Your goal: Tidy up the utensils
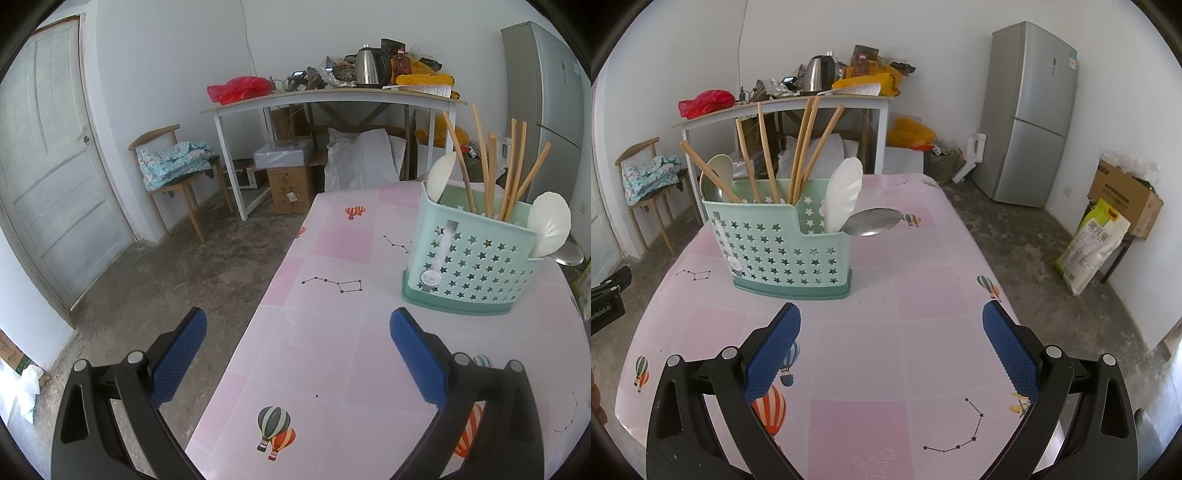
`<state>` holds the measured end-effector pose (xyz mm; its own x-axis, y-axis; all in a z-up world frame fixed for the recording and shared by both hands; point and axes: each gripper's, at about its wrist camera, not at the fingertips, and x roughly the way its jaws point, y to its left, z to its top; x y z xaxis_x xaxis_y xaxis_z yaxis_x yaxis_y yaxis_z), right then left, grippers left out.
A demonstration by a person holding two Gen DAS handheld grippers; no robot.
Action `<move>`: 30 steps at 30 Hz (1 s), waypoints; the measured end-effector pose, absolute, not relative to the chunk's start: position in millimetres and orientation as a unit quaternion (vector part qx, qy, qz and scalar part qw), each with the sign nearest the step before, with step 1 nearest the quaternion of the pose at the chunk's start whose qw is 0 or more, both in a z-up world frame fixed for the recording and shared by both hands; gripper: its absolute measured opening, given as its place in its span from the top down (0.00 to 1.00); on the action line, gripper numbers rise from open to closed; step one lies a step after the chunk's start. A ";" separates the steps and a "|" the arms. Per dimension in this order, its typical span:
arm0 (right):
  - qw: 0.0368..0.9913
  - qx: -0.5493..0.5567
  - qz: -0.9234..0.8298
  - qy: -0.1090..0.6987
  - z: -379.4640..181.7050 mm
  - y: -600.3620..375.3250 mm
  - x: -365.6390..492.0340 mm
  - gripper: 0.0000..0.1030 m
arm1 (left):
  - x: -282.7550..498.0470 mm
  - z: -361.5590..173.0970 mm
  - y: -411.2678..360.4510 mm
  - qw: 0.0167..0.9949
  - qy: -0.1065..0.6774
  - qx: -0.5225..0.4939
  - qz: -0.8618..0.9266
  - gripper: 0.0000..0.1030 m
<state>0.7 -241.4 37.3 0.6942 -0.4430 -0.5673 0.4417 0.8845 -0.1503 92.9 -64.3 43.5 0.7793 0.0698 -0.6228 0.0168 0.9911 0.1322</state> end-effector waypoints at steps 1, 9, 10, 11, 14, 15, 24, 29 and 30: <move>0.920 -0.001 -0.240 0.308 37.6 -241.7 0.3 0.08 | 92.9 44.2 -64.4 0.941 0.331 0.065 0.014 0.05; 0.920 -0.002 -0.241 0.308 38.5 -241.7 0.3 0.08 | 92.7 42.3 -65.4 0.941 0.333 0.066 0.014 0.05; 0.920 -0.002 -0.241 0.308 38.5 -241.5 0.4 0.08 | 92.4 42.1 -65.8 0.941 0.333 0.066 0.015 0.05; 0.920 -0.002 -0.242 0.308 38.6 -241.4 0.4 0.08 | 92.1 41.0 -66.2 0.940 0.333 0.066 0.015 0.05; 0.920 -0.002 -0.242 0.308 38.7 -241.3 0.5 0.08 | 91.4 39.3 -67.2 0.940 0.335 0.065 0.015 0.05; 0.920 -0.002 -0.243 0.308 38.6 -241.1 0.5 0.08 | 92.1 39.6 -66.4 0.940 0.335 0.065 0.015 0.05; 0.920 -0.003 -0.242 0.308 39.1 -241.0 0.5 0.08 | 91.7 39.4 -66.2 0.940 0.336 0.064 0.014 0.05; 0.920 -0.003 -0.242 0.308 39.2 -241.3 0.4 0.08 | 92.4 40.2 -65.5 0.940 0.335 0.065 0.014 0.05; 0.920 -0.003 -0.242 0.308 39.3 -241.5 0.4 0.08 | 92.5 40.3 -65.4 0.940 0.335 0.065 0.014 0.05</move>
